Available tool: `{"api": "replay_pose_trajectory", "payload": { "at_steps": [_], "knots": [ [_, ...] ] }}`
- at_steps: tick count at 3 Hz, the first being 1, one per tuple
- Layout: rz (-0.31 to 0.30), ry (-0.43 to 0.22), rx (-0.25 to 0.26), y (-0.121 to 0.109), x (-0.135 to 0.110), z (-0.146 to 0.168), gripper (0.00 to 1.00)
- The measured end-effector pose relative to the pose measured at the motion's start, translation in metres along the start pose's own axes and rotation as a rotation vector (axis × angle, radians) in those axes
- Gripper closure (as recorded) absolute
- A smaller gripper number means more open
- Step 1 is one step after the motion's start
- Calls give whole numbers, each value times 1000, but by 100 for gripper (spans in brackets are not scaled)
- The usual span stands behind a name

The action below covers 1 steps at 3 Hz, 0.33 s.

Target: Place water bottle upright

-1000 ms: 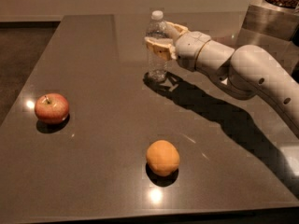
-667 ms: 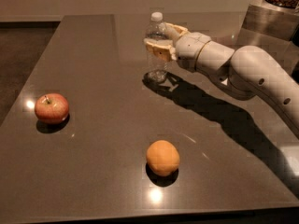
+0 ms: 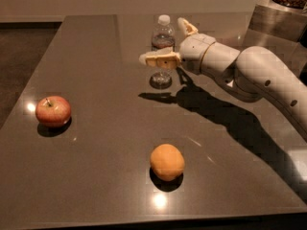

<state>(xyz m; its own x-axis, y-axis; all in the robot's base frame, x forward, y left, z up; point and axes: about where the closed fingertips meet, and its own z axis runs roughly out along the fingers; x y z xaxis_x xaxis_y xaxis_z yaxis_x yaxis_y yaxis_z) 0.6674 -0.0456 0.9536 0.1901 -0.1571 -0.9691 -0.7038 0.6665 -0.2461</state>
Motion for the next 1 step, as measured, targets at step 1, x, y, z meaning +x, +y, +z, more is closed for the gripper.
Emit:
{"api": "replay_pose_trajectory", "payload": {
  "at_steps": [1],
  "knots": [
    [0, 0, 0, 0, 0, 0, 0]
  ]
}}
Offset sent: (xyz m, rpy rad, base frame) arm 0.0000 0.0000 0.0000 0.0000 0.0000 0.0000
